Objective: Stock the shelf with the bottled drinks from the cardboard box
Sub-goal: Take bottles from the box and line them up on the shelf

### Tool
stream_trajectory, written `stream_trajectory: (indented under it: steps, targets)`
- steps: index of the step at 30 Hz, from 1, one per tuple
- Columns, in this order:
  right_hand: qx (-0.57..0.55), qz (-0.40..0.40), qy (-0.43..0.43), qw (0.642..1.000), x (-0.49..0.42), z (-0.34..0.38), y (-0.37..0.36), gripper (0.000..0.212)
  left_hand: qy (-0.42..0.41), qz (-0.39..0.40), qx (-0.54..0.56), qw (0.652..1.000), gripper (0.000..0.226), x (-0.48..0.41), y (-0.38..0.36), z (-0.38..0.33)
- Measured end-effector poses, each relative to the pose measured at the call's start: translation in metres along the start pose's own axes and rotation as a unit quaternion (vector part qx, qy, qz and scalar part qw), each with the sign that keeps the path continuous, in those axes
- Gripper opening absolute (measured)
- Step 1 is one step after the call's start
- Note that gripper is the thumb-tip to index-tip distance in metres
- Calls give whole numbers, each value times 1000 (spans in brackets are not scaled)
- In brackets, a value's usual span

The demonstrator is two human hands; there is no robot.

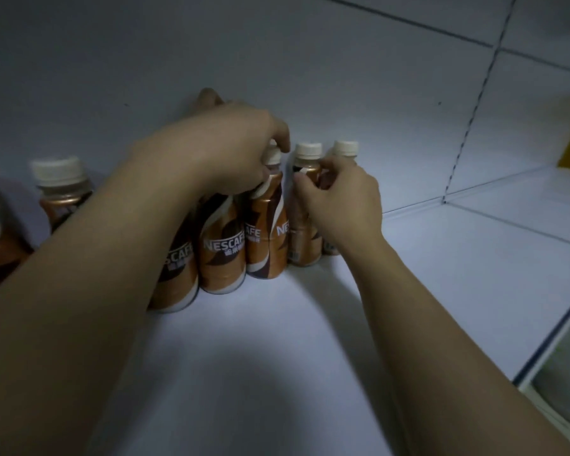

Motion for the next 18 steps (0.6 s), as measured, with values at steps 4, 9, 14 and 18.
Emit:
stream_trajectory:
  steps: [4, 9, 14, 18]
  targets:
    - [7, 3, 3, 1000, 2, 0, 0, 45, -2, -24, 52, 998, 41, 1, -1, 7]
    - [14, 3, -1, 1000, 0, -2, -2, 45, -1, -45, 111, 993, 37, 0, 0, 12]
    - [-26, 28, 2, 999, 0, -3, -2, 39, 31, -89, 36, 995, 48, -5, -2, 7]
    - [-50, 98, 8, 994, 0, -6, -4, 38, 89, -128, 4, 988, 62, -9, -4, 3]
Point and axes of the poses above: each hand's wrist, its own x-axis away from the middle knuckle, its own y-axis out of the back of the hand, z = x × y, the point moved 4 cm from there along -x, towards the middle knuckle, and after that the axes turned 11 degrees about -x, right-handed, at the moved point
